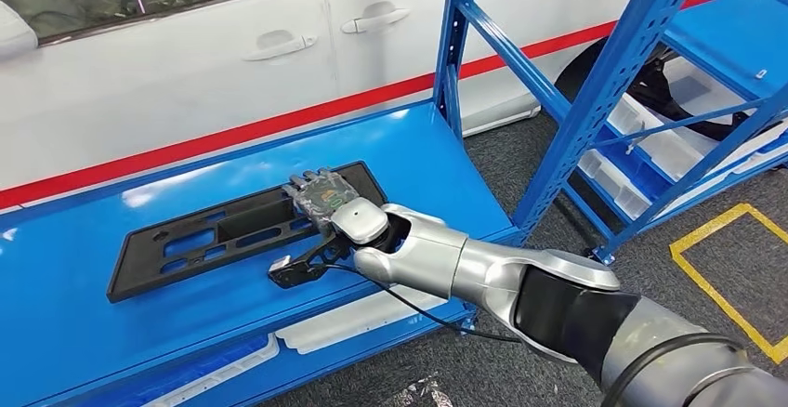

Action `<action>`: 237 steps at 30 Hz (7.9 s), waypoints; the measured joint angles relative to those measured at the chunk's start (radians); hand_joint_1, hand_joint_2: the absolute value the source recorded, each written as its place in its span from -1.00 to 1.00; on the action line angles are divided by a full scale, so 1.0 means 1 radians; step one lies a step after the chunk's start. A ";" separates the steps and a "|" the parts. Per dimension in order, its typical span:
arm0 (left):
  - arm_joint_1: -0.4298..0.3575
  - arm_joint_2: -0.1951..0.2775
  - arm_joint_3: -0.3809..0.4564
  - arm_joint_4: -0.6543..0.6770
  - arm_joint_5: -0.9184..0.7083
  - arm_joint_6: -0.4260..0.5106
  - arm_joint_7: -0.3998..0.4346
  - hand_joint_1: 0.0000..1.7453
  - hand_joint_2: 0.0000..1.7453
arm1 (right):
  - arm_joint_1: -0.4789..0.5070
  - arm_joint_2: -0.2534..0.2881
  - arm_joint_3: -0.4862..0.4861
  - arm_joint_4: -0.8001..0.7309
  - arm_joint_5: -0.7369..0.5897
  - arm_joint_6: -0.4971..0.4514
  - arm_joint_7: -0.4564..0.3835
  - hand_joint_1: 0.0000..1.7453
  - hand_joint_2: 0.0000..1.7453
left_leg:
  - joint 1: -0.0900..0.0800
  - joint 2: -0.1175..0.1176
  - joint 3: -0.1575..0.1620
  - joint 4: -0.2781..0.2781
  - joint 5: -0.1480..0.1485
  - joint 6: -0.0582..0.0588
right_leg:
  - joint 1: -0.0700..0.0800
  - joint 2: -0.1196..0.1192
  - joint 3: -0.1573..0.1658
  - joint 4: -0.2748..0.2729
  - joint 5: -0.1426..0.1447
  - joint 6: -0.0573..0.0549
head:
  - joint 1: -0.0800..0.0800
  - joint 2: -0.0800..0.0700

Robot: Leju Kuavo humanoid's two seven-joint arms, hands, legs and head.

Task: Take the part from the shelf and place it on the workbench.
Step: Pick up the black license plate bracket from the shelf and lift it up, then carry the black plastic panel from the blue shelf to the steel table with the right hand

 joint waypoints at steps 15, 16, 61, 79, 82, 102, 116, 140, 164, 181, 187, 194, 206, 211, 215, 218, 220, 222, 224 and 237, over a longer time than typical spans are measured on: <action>0.004 -0.007 0.000 0.000 0.031 -0.046 -0.025 -1.00 -1.00 | -0.014 0.020 0.015 0.036 -0.083 0.136 -0.024 1.00 1.00 | 0.010 0.001 -0.134 0.294 -0.128 -0.061 | -0.010 0.000 0.110 -0.234 0.105 -0.037 | -0.001 0.000; 0.005 -0.007 0.000 0.000 0.032 -0.050 -0.029 -1.00 -1.00 | -0.015 0.021 0.016 0.037 -0.083 0.134 -0.024 1.00 1.00 | 0.010 0.001 -0.117 0.254 -0.097 -0.059 | -0.010 0.000 0.113 -0.234 0.104 -0.037 | -0.001 0.000; 0.010 -0.009 -0.006 0.000 0.120 -0.141 -0.097 -1.00 1.00 | 0.095 0.037 -0.204 -0.273 -0.626 -0.555 -0.224 1.00 1.00 | 0.004 0.002 -0.001 0.016 -0.014 -0.008 | -0.004 0.000 -0.001 0.013 -0.008 -0.001 | 0.001 0.000; 0.021 -0.021 -0.029 0.010 0.166 -0.057 0.013 -1.00 1.00 | 0.144 0.038 -0.265 -0.498 -1.266 -0.636 -0.483 1.00 1.00 | 0.001 0.001 -0.005 0.155 -0.109 -0.033 | 0.002 0.001 0.087 -0.220 0.120 -0.042 | 0.000 0.000; 0.015 -0.022 -0.031 0.010 0.168 -0.050 0.015 -1.00 1.00 | 0.140 0.035 -0.265 -0.514 -1.269 -0.626 -0.486 1.00 1.00 | -0.012 0.000 0.055 0.042 -0.082 -0.014 | 0.000 -0.001 0.081 -0.224 0.133 -0.029 | 0.000 0.000; 0.015 -0.023 -0.053 0.014 0.175 -0.034 0.020 -1.00 1.00 | 0.128 -0.001 -0.264 -0.549 -1.279 -0.548 -0.449 1.00 1.00 | 0.006 0.006 -0.115 0.108 -0.015 -0.050 | -0.008 0.001 0.147 -0.219 0.064 -0.039 | 0.001 0.000; -0.005 -0.020 -0.081 0.014 0.173 -0.035 0.033 -1.00 1.00 | 0.065 -0.027 -0.216 -0.555 -1.248 -0.376 -0.380 1.00 1.00 | -0.020 0.006 0.084 -0.013 -0.066 -0.001 | -0.001 -0.005 0.024 -0.262 0.210 -0.018 | 0.000 0.000; -0.004 -0.016 -0.103 0.015 0.178 -0.031 0.051 -1.00 1.00 | 0.032 -0.043 -0.098 -0.520 -0.996 -0.340 -0.269 1.00 1.00 | 0.007 0.005 -0.041 0.235 -0.082 -0.038 | 0.007 -0.005 0.053 -0.214 0.141 -0.047 | 0.000 0.000; 0.000 -0.012 -0.136 0.015 0.182 -0.012 0.039 -1.00 1.00 | 0.039 -0.037 -0.085 -0.474 -0.853 -0.348 -0.238 1.00 1.00 | 0.014 0.014 -0.153 0.155 -0.039 -0.058 | -0.017 -0.004 0.141 -0.201 0.060 -0.036 | 0.004 0.000; -0.005 -0.008 -0.171 0.015 0.181 0.018 0.036 -1.00 1.00 | 0.078 -0.048 -0.147 -0.489 -0.765 -0.437 -0.256 1.00 1.00 | -0.008 0.011 0.036 -0.004 -0.022 0.002 | -0.008 -0.009 -0.010 -0.036 0.028 0.002 | 0.003 0.000; 0.005 -0.008 -0.177 0.015 0.193 0.017 0.032 -1.00 1.00 | 0.101 -0.067 -0.193 -0.542 -0.822 -0.460 -0.269 1.00 1.00 | -0.006 -0.045 -0.014 0.047 -0.020 -0.009 | -0.013 0.029 0.097 -0.167 0.080 0.002 | 0.002 0.000; 0.015 -0.002 -0.178 0.016 0.219 0.017 0.007 -1.00 1.00 | 0.106 -0.093 -0.231 -0.640 -0.848 -0.508 -0.270 1.00 1.00 | -0.001 -0.027 -0.074 0.134 -0.061 -0.048 | -0.016 -0.001 0.118 -0.217 0.095 -0.029 | -0.001 0.000; 0.021 0.004 -0.178 0.016 0.240 0.019 -0.005 -1.00 1.00 | 0.103 -0.181 -0.312 -0.808 -0.760 -0.539 -0.196 1.00 1.00 | -0.002 0.062 -0.020 0.043 -0.018 -0.037 | -0.012 -0.110 0.133 -0.231 0.092 0.005 | -0.001 0.000; 0.025 0.007 -0.178 0.016 0.249 0.021 -0.004 -1.00 1.00 | 0.111 -0.219 -0.339 -0.852 -0.750 -0.540 -0.176 1.00 1.00 | -0.001 0.005 -0.009 0.016 0.002 -0.002 | -0.011 -0.015 0.056 -0.059 -0.009 0.009 | 0.002 0.000; 0.026 0.008 -0.178 0.016 0.251 0.022 -0.007 -1.00 1.00 | 0.127 -0.242 -0.348 -0.874 -0.746 -0.540 -0.172 1.00 1.00 | -0.004 -0.055 -0.012 0.029 -0.002 -0.001 | -0.007 0.002 0.027 -0.020 0.022 0.007 | 0.002 0.000; 0.026 0.009 -0.177 0.016 0.252 0.022 -0.011 -1.00 1.00 | 0.130 -0.252 -0.356 -0.891 -0.743 -0.540 -0.172 1.00 1.00 | -0.004 -0.097 -0.028 0.060 -0.015 -0.014 | -0.017 0.059 0.099 -0.182 0.089 0.008 | 0.002 0.000; 0.026 0.010 -0.177 0.016 0.255 0.022 -0.018 -1.00 1.00 | 0.134 -0.257 -0.361 -0.903 -0.738 -0.541 -0.170 1.00 1.00 | -0.002 -0.120 -0.043 0.070 -0.016 -0.024 | -0.016 0.070 0.109 -0.202 0.086 0.003 | 0.002 0.000; 0.030 0.013 -0.177 0.017 0.260 0.024 -0.021 -1.00 1.00 | 0.139 -0.261 -0.364 -0.912 -0.730 -0.541 -0.165 1.00 1.00 | 0.002 -0.128 -0.049 0.071 -0.015 -0.031 | -0.015 0.046 0.111 -0.205 0.089 -0.008 | 0.002 0.000; 0.031 0.014 -0.178 0.018 0.263 0.025 -0.022 -1.00 1.00 | 0.142 -0.263 -0.367 -0.923 -0.721 -0.541 -0.161 1.00 1.00 | -0.001 -0.079 -0.073 0.117 -0.040 -0.042 | -0.018 0.022 0.118 -0.212 0.091 -0.018 | -0.003 0.000; 0.026 0.022 -0.178 0.018 0.269 0.035 -0.017 -1.00 1.00 | 0.164 -0.279 -0.382 -0.978 -0.691 -0.544 -0.150 1.00 1.00 | -0.025 0.048 -0.035 0.031 0.002 -0.007 | -0.005 -0.115 0.151 -0.235 0.076 -0.006 | -0.006 0.000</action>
